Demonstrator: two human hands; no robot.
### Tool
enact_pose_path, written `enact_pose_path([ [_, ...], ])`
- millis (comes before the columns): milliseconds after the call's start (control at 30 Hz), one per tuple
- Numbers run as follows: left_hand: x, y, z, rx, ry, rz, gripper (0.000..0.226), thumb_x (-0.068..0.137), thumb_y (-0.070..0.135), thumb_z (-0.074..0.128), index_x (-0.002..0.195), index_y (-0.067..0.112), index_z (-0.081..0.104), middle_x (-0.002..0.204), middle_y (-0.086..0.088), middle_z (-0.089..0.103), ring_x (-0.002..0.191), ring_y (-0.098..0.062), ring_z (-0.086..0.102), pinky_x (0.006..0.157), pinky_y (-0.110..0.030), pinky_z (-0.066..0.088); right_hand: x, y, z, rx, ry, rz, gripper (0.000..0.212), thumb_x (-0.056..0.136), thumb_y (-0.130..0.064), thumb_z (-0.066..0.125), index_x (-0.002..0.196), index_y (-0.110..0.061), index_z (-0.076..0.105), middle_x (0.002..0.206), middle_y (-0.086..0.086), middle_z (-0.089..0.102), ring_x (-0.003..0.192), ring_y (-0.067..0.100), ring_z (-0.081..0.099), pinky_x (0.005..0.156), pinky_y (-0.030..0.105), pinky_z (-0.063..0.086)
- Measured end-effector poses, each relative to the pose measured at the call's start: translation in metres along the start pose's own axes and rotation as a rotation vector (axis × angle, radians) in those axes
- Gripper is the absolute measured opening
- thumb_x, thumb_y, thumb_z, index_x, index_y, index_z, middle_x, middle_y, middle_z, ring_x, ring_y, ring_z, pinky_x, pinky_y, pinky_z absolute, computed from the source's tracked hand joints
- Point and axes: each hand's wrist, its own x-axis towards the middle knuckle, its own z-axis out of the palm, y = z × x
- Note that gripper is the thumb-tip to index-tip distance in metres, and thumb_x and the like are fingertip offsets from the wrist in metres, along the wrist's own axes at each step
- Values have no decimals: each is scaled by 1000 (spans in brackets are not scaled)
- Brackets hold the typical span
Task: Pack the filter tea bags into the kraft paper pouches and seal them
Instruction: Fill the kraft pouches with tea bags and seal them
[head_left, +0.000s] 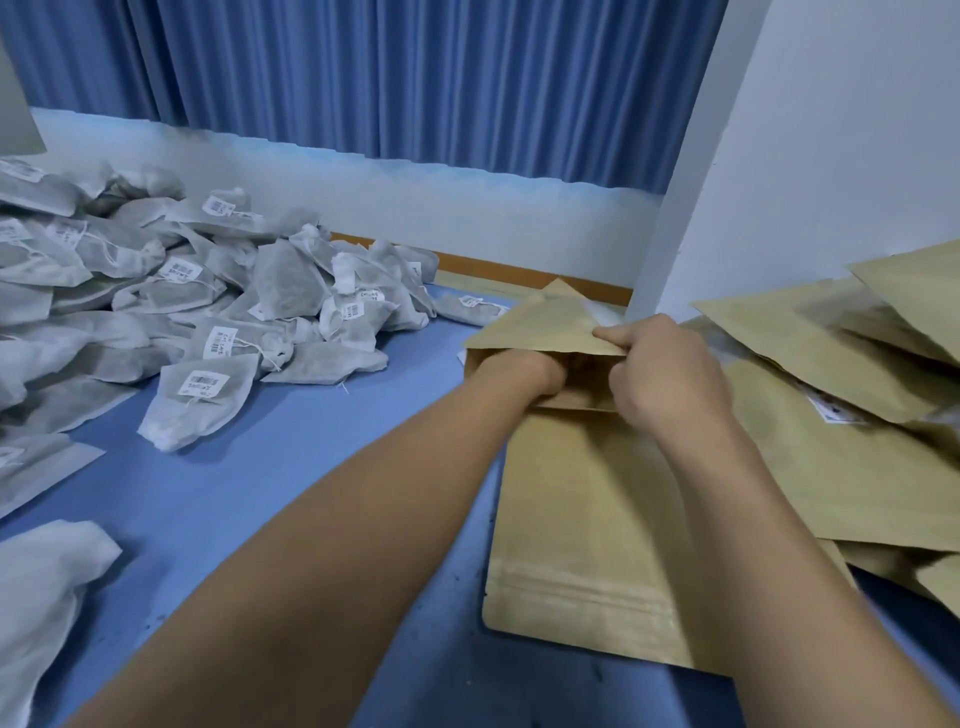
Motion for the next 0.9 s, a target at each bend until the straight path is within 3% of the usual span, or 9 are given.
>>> enact_pose_path([
  [133,6,4,28,-111,-4,106,46,103,39,43,147,26,41,155,-3,39,143,-25,34,119,-38,22,-3,0,14,-29,23,-34,63,85,-5,46,126,-51,61,123,3,63,112,29,56,74,33,36],
  [267,-32,-8,45,-312,169,112,36,98,42,45,124,22,58,125,-9,63,117,-32,55,102,-40,44,-3,0,14,-11,59,-37,62,82,-7,50,127,-48,62,121,2,63,113,26,55,72,31,34],
  [433,-88,-40,31,-225,1028,587,36,101,25,46,70,13,59,71,-1,59,69,-25,53,60,-37,42,-5,1,10,-14,91,-8,64,85,-5,50,133,-46,58,115,9,67,108,33,60,75,35,45],
  [500,-90,-47,20,-564,1228,391,41,101,20,45,61,24,36,60,7,39,59,-21,37,55,-36,31,-6,3,7,-5,104,3,59,88,-9,54,134,-45,58,113,9,66,105,34,60,73,34,42],
  [600,-74,-71,18,-739,973,-63,24,98,30,44,74,30,45,75,8,52,76,-21,51,66,-37,40,-7,3,2,-2,123,10,53,91,-15,57,134,-46,58,112,6,66,103,33,61,70,33,39],
  [633,-70,-79,22,-639,751,-139,12,97,35,47,94,27,56,98,4,61,99,-23,57,80,-41,46,-6,2,1,-2,116,9,53,91,-16,58,134,-46,58,113,6,66,104,33,61,70,33,38],
  [700,-58,-87,29,-270,364,-64,37,91,46,53,124,28,52,132,5,52,129,-24,44,107,-55,35,-7,1,-1,-5,100,9,53,90,-16,58,133,-46,58,113,6,66,104,33,61,70,33,38],
  [800,-56,-74,33,-71,222,-24,16,89,43,53,78,32,47,99,14,51,105,-18,53,110,-72,11,-6,0,-2,-13,101,4,52,91,-15,57,132,-46,59,115,5,66,106,33,60,71,33,38],
  [900,-61,-71,32,-38,370,-65,29,91,26,52,68,31,36,94,7,54,95,-21,56,110,-65,22,-5,0,-4,-3,100,17,50,91,-16,58,131,-47,60,114,4,65,103,32,61,71,33,38],
])
